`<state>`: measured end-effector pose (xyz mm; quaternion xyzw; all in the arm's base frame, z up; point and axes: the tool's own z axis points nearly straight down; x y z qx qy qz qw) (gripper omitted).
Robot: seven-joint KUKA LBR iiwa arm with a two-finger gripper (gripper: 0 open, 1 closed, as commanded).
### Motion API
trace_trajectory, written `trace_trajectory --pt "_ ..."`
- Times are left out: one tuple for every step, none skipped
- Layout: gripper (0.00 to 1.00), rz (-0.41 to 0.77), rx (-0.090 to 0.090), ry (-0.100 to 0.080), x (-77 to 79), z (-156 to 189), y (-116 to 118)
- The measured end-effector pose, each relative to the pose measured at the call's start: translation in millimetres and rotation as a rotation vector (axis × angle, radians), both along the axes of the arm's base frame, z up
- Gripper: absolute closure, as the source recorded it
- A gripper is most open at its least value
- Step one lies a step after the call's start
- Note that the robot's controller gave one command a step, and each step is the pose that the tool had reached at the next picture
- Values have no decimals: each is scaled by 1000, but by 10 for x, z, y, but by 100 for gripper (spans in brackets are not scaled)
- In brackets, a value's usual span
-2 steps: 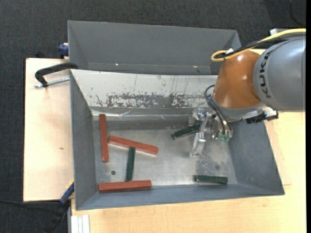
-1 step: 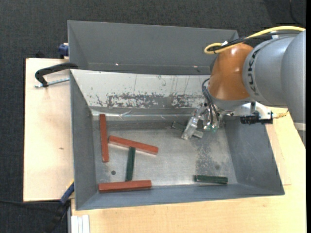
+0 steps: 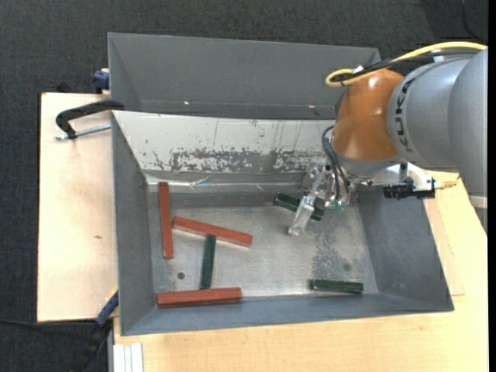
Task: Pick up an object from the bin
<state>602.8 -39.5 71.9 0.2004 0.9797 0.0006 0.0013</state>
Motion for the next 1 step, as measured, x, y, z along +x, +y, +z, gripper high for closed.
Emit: trace_trajectory --pt "100 0 -1 -1 3 1 -2"
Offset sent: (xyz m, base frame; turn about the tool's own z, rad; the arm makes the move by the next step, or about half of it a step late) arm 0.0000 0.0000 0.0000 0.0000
